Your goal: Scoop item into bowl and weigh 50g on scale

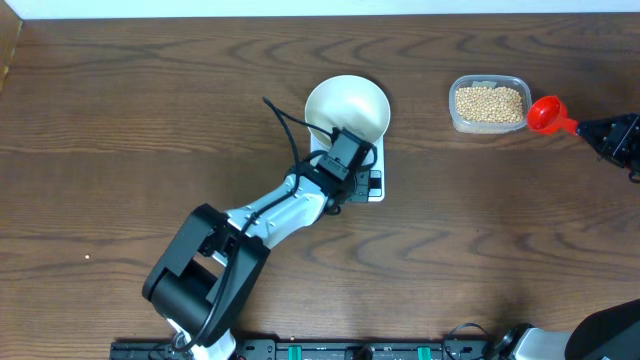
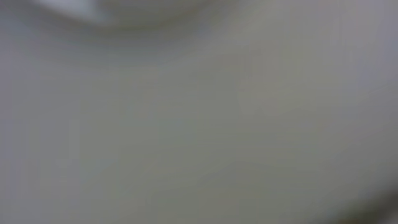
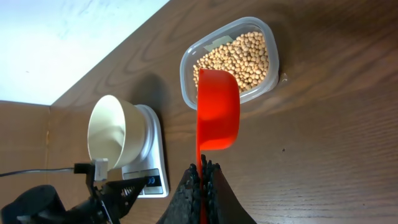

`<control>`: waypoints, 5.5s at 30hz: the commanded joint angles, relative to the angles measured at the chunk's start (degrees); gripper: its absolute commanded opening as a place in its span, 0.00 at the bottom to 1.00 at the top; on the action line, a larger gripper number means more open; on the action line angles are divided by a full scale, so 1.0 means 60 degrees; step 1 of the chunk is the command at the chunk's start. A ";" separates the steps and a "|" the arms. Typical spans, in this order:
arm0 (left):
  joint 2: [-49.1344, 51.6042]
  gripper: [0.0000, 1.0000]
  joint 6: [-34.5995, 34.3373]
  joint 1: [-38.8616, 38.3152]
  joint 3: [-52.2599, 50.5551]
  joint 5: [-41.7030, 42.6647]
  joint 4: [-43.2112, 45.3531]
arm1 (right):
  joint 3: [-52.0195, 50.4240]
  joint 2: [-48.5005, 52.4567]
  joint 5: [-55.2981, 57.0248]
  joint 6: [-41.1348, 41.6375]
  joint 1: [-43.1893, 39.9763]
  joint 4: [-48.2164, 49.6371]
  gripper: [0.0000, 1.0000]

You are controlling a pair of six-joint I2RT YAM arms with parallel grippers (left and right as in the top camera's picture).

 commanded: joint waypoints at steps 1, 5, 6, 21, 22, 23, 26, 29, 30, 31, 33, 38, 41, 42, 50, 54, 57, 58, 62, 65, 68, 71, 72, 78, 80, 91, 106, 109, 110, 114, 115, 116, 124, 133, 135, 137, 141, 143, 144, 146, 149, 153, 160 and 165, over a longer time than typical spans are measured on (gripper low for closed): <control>0.0594 0.07 0.0153 -0.0080 -0.0149 -0.0364 -0.0222 | -0.0062 0.0033 -0.0066 -0.0197 -0.0015 -0.0029 0.01; 0.0765 0.07 0.0124 -0.0080 -0.0149 -0.0368 -0.0226 | -0.0062 0.0033 -0.0066 -0.0197 -0.0015 -0.0040 0.01; 0.0809 0.07 0.0124 -0.0080 -0.0149 -0.0368 -0.0222 | -0.0062 0.0033 -0.0066 -0.0197 -0.0015 -0.0040 0.01; 0.0197 0.07 0.0197 0.0135 -0.0146 -0.0361 -0.0131 | -0.0062 0.0033 -0.0066 -0.0229 -0.0015 -0.0040 0.01; 0.0142 0.07 0.0222 0.0135 -0.0142 -0.0361 -0.0131 | -0.0062 0.0033 -0.0066 -0.0229 -0.0015 -0.0040 0.01; 0.0087 0.07 0.0229 0.0135 -0.0142 -0.0361 -0.0127 | -0.0062 0.0033 -0.0066 -0.0229 -0.0015 -0.0040 0.01; 0.0066 0.07 0.0229 0.0135 -0.0146 -0.0357 -0.0138 | -0.0062 0.0033 -0.0066 -0.0226 -0.0015 -0.0044 0.01; 0.0069 0.07 0.0229 0.0135 -0.0146 -0.0361 -0.0204 | -0.0062 0.0033 -0.0066 -0.0226 -0.0015 -0.0040 0.01; 0.0069 0.07 0.0229 0.0135 -0.0146 -0.0361 -0.0244 | -0.0062 0.0033 -0.0066 -0.0226 -0.0015 -0.0044 0.01; 0.0069 0.07 0.0229 0.0135 -0.0146 -0.0361 -0.0277 | -0.0062 0.0033 -0.0066 -0.0226 -0.0015 -0.0044 0.01; 0.0069 0.07 0.0229 0.0135 -0.0146 -0.0364 -0.0310 | -0.0062 0.0033 -0.0066 -0.0226 -0.0015 -0.0044 0.01; 0.0069 0.07 0.0226 0.0135 -0.0146 -0.0368 -0.0310 | -0.0062 0.0033 -0.0066 -0.0226 -0.0015 -0.0044 0.01; 0.0069 0.07 0.0226 0.0135 -0.0146 -0.0368 -0.0310 | -0.0062 0.0033 -0.0066 -0.0226 -0.0015 -0.0051 0.01; 0.0073 0.07 0.0226 0.0135 -0.0146 -0.0372 -0.0310 | -0.0062 0.0033 -0.0066 -0.0226 -0.0015 -0.0058 0.01; 0.0233 0.07 0.0084 0.0135 -0.0146 -0.0616 -0.0262 | -0.0062 0.0033 -0.0066 -0.0229 -0.0015 -0.0069 0.01; 0.0237 0.07 0.0084 0.0131 -0.0146 -0.0612 -0.0106 | -0.0062 0.0033 -0.0066 -0.0229 -0.0015 -0.0069 0.01; 0.0237 0.07 0.0084 0.0109 -0.0146 -0.0572 -0.0022 | -0.0062 0.0033 -0.0066 -0.0229 -0.0015 -0.0073 0.01; 0.0240 0.07 0.0080 0.0106 -0.0146 -0.0554 -0.0022 | -0.0062 0.0033 -0.0066 -0.0229 -0.0015 -0.0073 0.01; 0.0251 0.07 0.0051 0.0106 -0.0149 -0.0503 -0.0106 | -0.0062 0.0033 -0.0066 -0.0229 -0.0015 -0.0069 0.01; 0.0277 0.07 0.0044 0.0098 -0.0149 -0.0503 -0.0204 | -0.0062 0.0033 -0.0066 -0.0229 -0.0015 -0.0073 0.01; 0.0328 0.07 0.0047 0.0033 -0.0157 -0.0503 -0.0244 | -0.0062 0.0033 -0.0066 -0.0229 -0.0015 -0.0073 0.01; 0.0397 0.07 0.0047 -0.0106 -0.0157 -0.0506 -0.0233 | -0.0062 0.0033 -0.0066 -0.0229 -0.0015 -0.0073 0.01; 0.0433 0.07 0.0047 -0.0168 -0.0157 -0.0510 -0.0237 | -0.0062 0.0033 -0.0066 -0.0229 -0.0015 -0.0073 0.01; 0.0594 0.07 0.0047 -0.0197 -0.0157 -0.0550 -0.0229 | -0.0062 0.0033 -0.0066 -0.0229 -0.0015 -0.0073 0.01; 0.0608 0.07 0.0047 -0.0197 -0.0157 -0.0597 -0.0193 | -0.0062 0.0033 -0.0066 -0.0226 -0.0015 -0.0073 0.01; 0.0608 0.07 0.0044 -0.0051 -0.0157 -0.1162 -0.0131 | -0.0062 0.0033 -0.0066 -0.0229 -0.0015 -0.0069 0.01; 0.0616 0.07 -0.0266 -0.0055 -0.0157 -0.1293 -0.0630 | -0.0062 0.0033 -0.0069 -0.0229 -0.0015 -0.0076 0.01; 0.0616 0.07 -0.0284 -0.0055 -0.0157 -0.1290 -0.0674 | -0.0062 0.0033 -0.0066 -0.0229 -0.0015 -0.0080 0.01; 0.0616 0.07 -0.0288 -0.0055 -0.0157 -0.1290 -0.0696 | -0.0062 0.0033 -0.0066 -0.0229 -0.0015 -0.0080 0.01; 0.0616 0.07 -0.0317 -0.0062 -0.0157 -0.1293 -0.0812 | -0.0062 0.0033 -0.0066 -0.0229 -0.0015 -0.0080 0.01; 0.0616 0.07 -0.0317 -0.0062 -0.0157 -0.1293 -0.0820 | -0.0062 0.0033 -0.0066 -0.0229 -0.0015 -0.0076 0.01; 0.0616 0.07 -0.0317 -0.0062 -0.0157 -0.1290 -0.0823 | -0.0062 0.0033 -0.0066 -0.0229 -0.0015 -0.0076 0.01; 0.0616 0.08 -0.0346 -0.0066 -0.0157 -0.1249 -0.0623 | -0.0062 0.0033 -0.0066 -0.0229 -0.0015 -0.0080 0.01; 0.0616 0.08 -0.0266 -0.0186 -0.0157 -0.0962 -0.0357 | -0.0062 0.0033 -0.0066 -0.0229 -0.0015 -0.0080 0.01; 0.0616 0.07 -0.0270 -0.0208 -0.0157 -0.0965 -0.0412 | -0.0062 0.0033 -0.0066 -0.0229 -0.0015 -0.0080 0.01; 0.0616 0.07 -0.0270 -0.0208 -0.0157 -0.0965 -0.0510 | -0.0062 0.0033 -0.0066 -0.0229 -0.0015 -0.0084 0.01; 0.0616 0.07 -0.0270 -0.0208 -0.0157 -0.0965 -0.0747 | -0.0062 0.0033 -0.0069 -0.0229 -0.0015 -0.0087 0.01; 0.0616 0.07 -0.0273 -0.0208 -0.0157 -0.0965 -0.0743 | -0.0062 0.0033 -0.0069 -0.0229 -0.0015 -0.0087 0.01; 0.0616 0.07 -0.0273 -0.0208 -0.0157 -0.0965 -0.0707 | -0.0062 0.0033 -0.0069 -0.0229 -0.0015 -0.0087 0.01; 0.0616 0.07 -0.0273 -0.0208 -0.0157 -0.0965 -0.0623 | -0.0062 0.0033 -0.0069 -0.0229 -0.0015 -0.0087 0.01; 0.0616 0.07 -0.0273 -0.0208 -0.0157 -0.0852 -0.0474 | -0.0062 0.0033 -0.0066 -0.0229 -0.0015 -0.0087 0.01; 0.0616 0.07 -0.0270 -0.0208 -0.0157 -0.0674 -0.0408 | -0.0062 0.0033 -0.0066 -0.0229 -0.0015 -0.0084 0.01; 0.0616 0.07 -0.0117 -0.0208 -0.0157 -0.0492 -0.0321 | -0.0062 0.0033 -0.0066 -0.0229 -0.0015 -0.0080 0.01; 0.0616 0.07 -0.0084 -0.0208 -0.0157 -0.0430 -0.0342 | -0.0062 0.0033 -0.0066 -0.0229 -0.0015 -0.0084 0.01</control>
